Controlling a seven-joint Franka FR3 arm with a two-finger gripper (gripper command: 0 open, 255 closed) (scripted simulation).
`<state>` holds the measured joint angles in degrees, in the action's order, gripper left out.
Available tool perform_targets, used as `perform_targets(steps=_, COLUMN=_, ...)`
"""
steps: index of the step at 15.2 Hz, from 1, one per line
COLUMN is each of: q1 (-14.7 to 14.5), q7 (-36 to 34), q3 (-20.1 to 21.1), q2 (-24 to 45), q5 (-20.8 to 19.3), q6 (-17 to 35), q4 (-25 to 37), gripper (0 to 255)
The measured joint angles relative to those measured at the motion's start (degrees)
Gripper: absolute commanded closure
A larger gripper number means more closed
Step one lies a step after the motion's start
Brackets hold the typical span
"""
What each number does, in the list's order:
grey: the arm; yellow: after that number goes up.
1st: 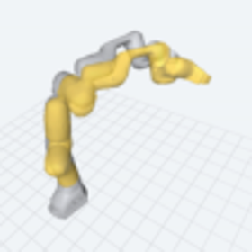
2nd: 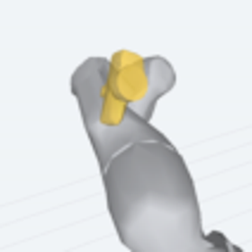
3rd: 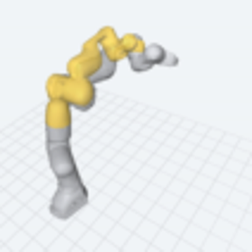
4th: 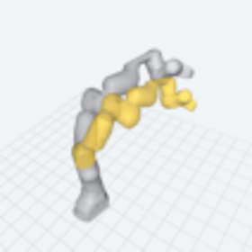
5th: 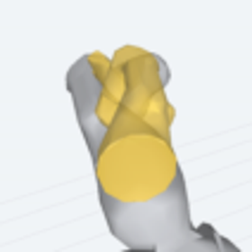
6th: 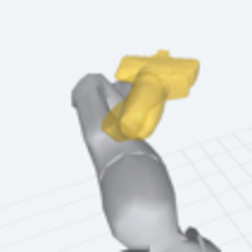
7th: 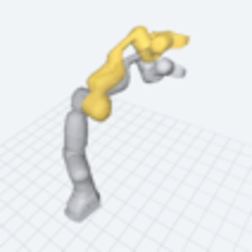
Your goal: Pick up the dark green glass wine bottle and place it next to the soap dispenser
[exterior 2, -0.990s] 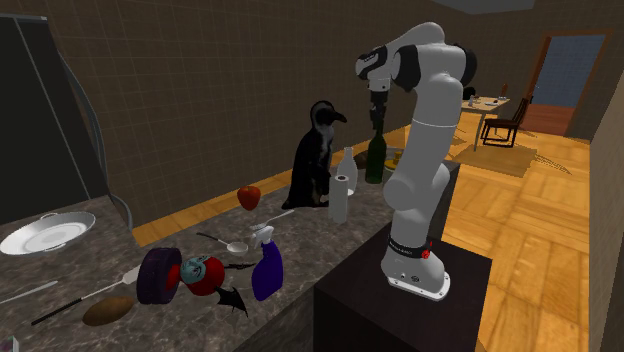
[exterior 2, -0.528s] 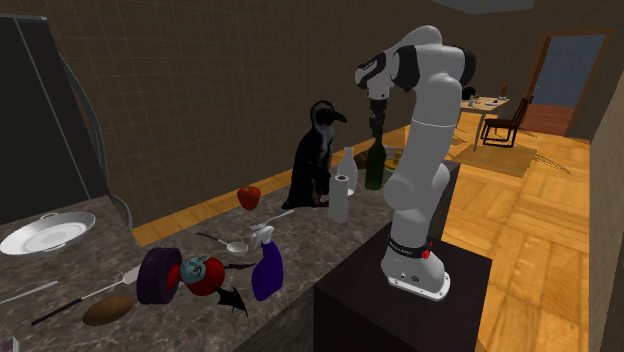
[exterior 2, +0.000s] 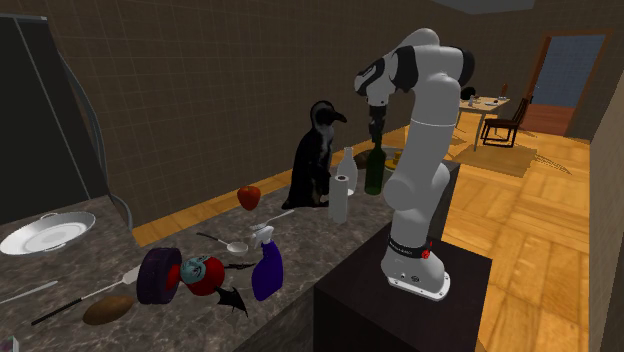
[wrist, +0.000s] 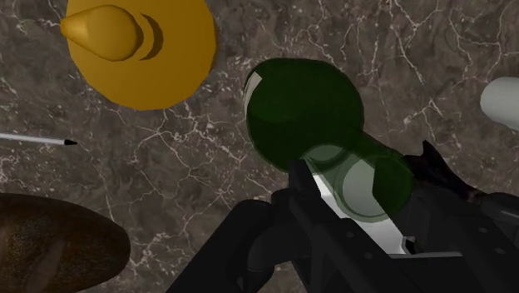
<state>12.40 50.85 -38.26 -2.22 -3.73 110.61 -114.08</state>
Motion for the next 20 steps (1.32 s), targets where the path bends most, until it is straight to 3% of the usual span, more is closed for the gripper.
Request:
perform_targets(steps=3, q1=0.01, q7=0.03, q3=-0.01, q2=0.07, q5=0.05, q6=0.06, q4=0.01, gripper=255)
perform_targets(steps=4, q1=0.01, q7=0.03, q3=-0.01, q2=0.07, q5=0.05, q6=0.06, q4=0.01, gripper=0)
perform_targets(steps=10, q1=0.01, q7=0.03, q3=-0.01, q2=0.05, q5=0.04, q6=0.06, q4=0.02, gripper=0)
perform_targets(steps=15, q1=-0.25, q7=-0.34, q3=0.36, q2=-0.97, q5=-0.43, q6=-6.34, q4=5.66, gripper=0)
perform_targets(steps=20, q1=-0.27, q7=-0.32, q3=0.37, q2=-0.9, q5=-0.39, q6=-7.15, q4=6.45, gripper=0)
